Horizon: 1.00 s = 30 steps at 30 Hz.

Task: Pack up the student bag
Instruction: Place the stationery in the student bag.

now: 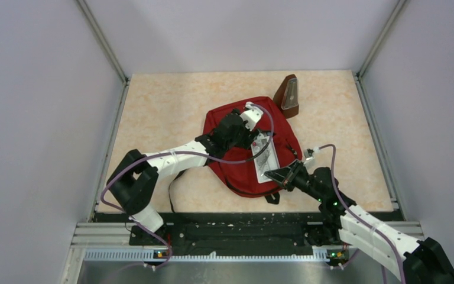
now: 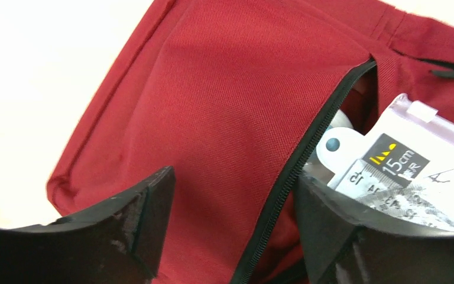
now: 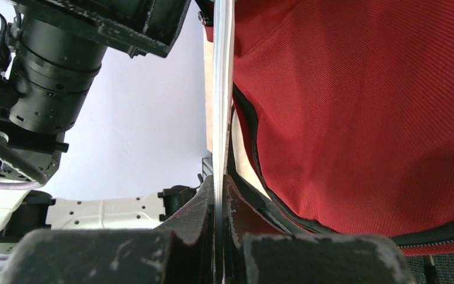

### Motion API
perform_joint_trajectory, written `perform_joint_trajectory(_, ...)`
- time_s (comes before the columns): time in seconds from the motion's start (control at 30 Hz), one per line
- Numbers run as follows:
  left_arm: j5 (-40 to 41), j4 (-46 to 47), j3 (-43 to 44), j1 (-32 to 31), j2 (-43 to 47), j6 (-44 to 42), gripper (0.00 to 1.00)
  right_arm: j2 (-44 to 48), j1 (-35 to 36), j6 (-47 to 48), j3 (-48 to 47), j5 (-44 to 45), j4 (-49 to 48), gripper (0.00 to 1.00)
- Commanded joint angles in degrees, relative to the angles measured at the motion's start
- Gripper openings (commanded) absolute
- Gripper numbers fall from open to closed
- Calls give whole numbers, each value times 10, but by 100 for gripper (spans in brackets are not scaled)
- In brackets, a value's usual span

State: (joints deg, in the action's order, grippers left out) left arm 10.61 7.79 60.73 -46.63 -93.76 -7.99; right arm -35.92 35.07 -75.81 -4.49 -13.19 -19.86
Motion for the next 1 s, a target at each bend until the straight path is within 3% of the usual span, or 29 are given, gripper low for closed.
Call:
perform_joint_trajectory(0.0,29,21,32,-4,-10,-32,62,-26,-3,-23,-3,9,-87,0)
perform_joint_trajectory(0.07,42,22,35,-4,-13,-17,42,-45,-3,-40,2,7,-123,0)
perform_joint_trajectory(0.3,22,43,24,-6,2,11,1,-115,-3,-62,-5,12,-198,0)
perform_joint_trajectory(0.5,-7,55,13,-6,30,24,0,-182,-3,-82,-17,3,-278,0)
perform_joint_trajectory(0.77,-25,59,2,-6,53,28,0,-248,-3,-69,-55,27,-317,0)
perform_joint_trajectory(0.97,-12,60,-7,-6,67,40,0,-358,-30,-48,-107,19,-383,0)
